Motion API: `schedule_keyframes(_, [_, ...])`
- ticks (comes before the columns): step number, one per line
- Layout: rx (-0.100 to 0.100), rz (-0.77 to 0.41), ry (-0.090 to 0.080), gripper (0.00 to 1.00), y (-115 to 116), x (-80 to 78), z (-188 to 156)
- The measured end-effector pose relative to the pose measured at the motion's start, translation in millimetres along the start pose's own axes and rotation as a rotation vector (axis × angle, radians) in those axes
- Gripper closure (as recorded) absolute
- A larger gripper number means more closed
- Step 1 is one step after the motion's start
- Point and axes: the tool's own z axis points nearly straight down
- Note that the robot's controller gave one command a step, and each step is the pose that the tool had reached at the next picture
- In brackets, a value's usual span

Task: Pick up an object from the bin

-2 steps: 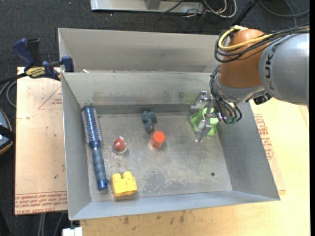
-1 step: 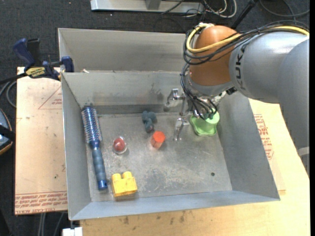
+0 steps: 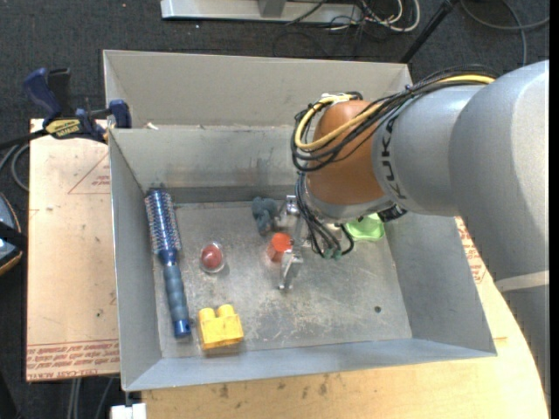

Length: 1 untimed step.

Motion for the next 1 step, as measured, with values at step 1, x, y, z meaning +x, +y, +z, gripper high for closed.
schedule_keyframes(1, [-0.004, -0.001, -0.003, 1.0, 1.9, -1.2, -2.2])
